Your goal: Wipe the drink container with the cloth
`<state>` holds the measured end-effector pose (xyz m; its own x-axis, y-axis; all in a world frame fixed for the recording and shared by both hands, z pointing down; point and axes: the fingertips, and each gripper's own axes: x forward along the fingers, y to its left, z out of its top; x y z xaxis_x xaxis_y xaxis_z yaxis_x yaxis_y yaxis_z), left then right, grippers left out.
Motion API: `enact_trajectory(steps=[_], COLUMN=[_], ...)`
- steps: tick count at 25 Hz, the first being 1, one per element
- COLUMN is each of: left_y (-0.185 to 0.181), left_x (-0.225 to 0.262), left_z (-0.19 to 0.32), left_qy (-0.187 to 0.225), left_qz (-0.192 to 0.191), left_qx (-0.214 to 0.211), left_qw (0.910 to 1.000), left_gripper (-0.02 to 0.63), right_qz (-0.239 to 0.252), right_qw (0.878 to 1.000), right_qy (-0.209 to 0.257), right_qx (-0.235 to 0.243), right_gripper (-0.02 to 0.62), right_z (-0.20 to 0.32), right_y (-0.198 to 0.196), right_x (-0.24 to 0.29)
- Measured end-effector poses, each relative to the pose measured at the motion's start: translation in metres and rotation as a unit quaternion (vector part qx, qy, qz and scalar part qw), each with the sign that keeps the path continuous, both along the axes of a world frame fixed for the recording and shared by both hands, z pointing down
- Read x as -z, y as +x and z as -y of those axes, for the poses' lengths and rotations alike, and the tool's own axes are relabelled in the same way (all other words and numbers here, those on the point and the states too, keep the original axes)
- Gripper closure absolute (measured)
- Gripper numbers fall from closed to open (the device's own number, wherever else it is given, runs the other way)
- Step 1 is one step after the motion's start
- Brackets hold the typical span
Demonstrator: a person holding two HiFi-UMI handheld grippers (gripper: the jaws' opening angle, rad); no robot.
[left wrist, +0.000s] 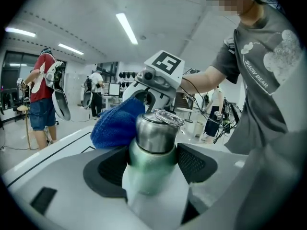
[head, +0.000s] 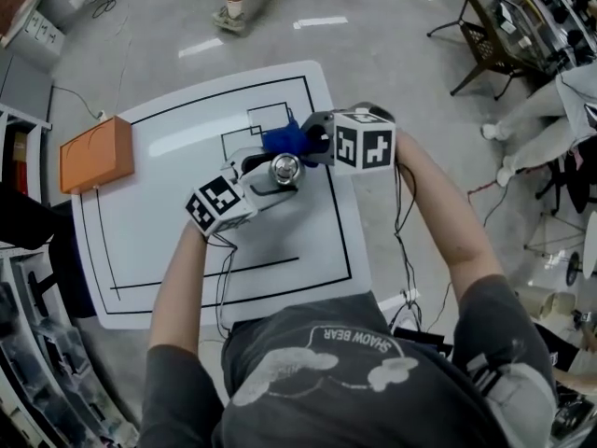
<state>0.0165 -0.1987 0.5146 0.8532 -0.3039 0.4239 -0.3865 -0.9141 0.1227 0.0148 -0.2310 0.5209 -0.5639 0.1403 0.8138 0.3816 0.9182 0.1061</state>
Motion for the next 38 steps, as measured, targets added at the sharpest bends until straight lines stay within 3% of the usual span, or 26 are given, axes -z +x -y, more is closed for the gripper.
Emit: enact_trajectory(steps=[7, 14, 21, 25, 29, 34, 38], left_y=[-0.007, -0.011, -0.017, -0.028, -0.049, -0.069, -0.085], left_x=[-0.001, -0.002, -0.003, 0.006, 0.014, 0.025, 0.031], left_z=[0.002, 0.003, 0.0, -0.002, -0.013, -0.028, -0.046], left_qy=[-0.006, -0.008, -0.001, 0.001, -0.002, 0.005, 0.004], left_qz=[-0.035, -0.038, -0.03, -0.055, -0.082, -0.108, -0.125], left_qx=[0.047, 0.083, 0.108, 0.124, 0.128, 0.109, 0.087], left_qw=[0.9983, 0.9958, 0.9936, 0.9907, 0.9884, 0.9881, 0.9883], left_gripper=[0.281, 0.281, 0.281, 0.281, 0.281, 0.281, 0.281], right_qz=[-0.051, -0.076, -0.047, -0.039, -0.032, 0.002, 0.016], right_qw=[0.999, 0.997, 0.996, 0.99, 0.972, 0.935, 0.906], right_qy=[-0.001, -0.001, -0.004, -0.001, 0.012, 0.021, 0.031], right_qx=[0.014, -0.002, -0.074, -0.138, -0.232, -0.354, -0.421], right_gripper=[0.555, 0.555, 0.554, 0.554, 0.554, 0.554, 0.552], right_z=[0.002, 0.003, 0.003, 0.005, -0.008, -0.033, -0.057], right_y=[0.002, 0.004, 0.005, 0.018, 0.033, 0.047, 0.044], right_x=[-0.035, -0.057, -0.058, -0.048, -0.04, -0.019, -0.002])
